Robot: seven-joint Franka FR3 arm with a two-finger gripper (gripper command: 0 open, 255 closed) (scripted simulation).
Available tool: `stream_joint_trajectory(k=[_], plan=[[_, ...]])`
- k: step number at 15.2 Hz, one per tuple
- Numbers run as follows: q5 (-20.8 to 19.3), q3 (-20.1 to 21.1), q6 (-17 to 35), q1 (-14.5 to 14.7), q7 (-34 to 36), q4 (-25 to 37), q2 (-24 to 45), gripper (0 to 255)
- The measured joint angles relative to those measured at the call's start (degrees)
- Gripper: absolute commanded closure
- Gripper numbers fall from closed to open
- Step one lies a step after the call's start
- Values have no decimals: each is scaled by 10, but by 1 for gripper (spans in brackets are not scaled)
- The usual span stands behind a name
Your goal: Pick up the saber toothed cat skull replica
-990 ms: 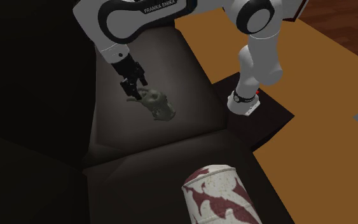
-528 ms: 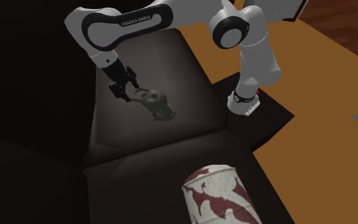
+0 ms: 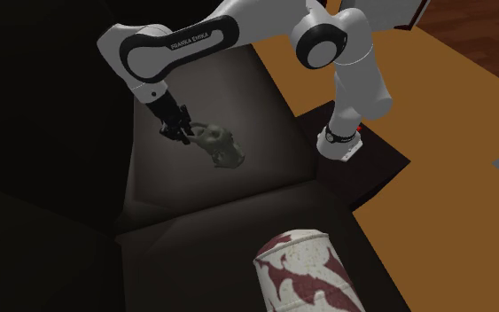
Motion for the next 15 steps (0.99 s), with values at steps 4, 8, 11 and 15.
stream_joint_trajectory(k=[4, 8, 11, 15], plan=[[0, 0, 1, 0, 0, -1, 0, 255], [0, 0, 1, 0, 0, -1, -1, 255], [0, 0, -14, -1, 4, 14, 0, 255], [1, 1, -42, -3, 12, 44, 0, 255]])
